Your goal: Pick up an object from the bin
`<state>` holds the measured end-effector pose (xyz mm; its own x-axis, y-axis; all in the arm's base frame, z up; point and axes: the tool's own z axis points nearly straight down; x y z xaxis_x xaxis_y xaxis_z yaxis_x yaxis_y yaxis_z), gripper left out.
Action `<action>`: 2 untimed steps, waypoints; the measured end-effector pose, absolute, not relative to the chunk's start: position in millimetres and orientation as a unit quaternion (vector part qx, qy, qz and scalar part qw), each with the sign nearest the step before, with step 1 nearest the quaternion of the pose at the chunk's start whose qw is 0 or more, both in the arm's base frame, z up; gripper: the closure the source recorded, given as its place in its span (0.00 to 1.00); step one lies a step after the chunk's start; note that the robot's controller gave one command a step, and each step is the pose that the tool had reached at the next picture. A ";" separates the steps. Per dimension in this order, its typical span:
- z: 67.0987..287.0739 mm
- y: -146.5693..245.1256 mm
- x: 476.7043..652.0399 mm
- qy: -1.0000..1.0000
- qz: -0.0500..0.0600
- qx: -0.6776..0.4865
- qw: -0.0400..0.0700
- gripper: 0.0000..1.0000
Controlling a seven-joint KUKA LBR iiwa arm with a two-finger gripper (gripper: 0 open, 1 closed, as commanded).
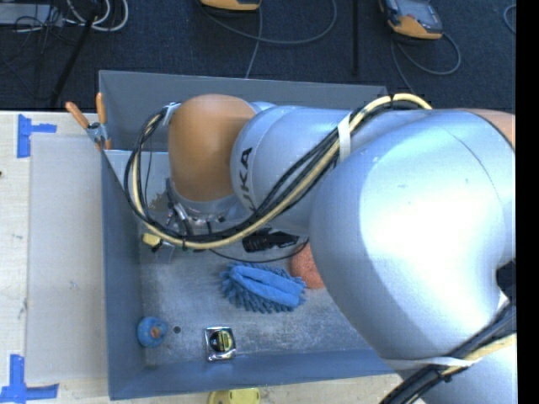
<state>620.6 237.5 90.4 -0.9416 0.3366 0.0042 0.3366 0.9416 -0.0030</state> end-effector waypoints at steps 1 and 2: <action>111.7 236.9 619.5 -0.985 0.002 -0.171 0.004 1.00; 134.6 237.6 621.2 -0.985 0.000 -0.171 0.001 1.00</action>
Offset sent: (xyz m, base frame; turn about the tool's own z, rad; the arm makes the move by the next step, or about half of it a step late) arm 0.0001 -0.0002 0.0122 0.0000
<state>621.2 237.6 134.6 -0.9413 0.3374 0.0028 0.3374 0.9413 -0.0013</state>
